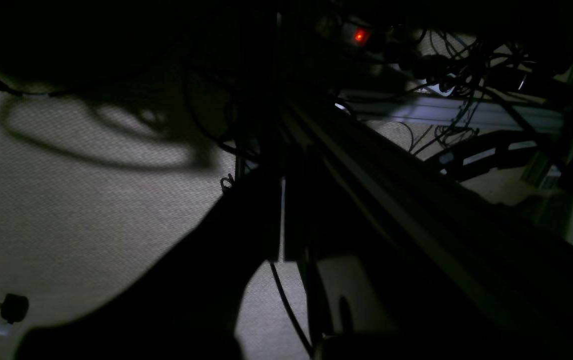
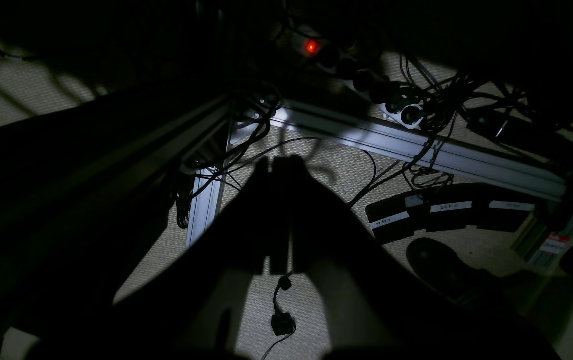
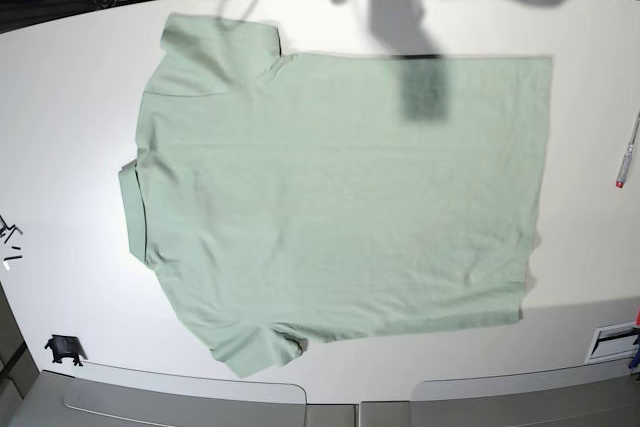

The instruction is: Fold the T-shirt properly

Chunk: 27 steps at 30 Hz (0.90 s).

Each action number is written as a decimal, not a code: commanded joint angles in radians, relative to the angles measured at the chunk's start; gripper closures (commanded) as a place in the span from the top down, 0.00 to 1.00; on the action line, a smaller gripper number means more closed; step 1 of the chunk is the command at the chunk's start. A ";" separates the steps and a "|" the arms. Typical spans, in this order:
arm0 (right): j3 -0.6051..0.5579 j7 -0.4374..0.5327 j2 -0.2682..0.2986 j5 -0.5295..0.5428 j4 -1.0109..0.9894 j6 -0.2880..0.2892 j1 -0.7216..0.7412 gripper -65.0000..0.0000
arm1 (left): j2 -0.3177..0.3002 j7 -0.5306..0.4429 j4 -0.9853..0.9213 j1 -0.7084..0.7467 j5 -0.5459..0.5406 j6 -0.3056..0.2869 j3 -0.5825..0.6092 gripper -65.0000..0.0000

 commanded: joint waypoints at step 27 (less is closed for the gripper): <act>0.003 -0.003 0.098 0.002 0.006 -0.003 -0.025 0.00 | -0.104 -0.003 0.084 0.150 0.007 -0.007 0.001 0.00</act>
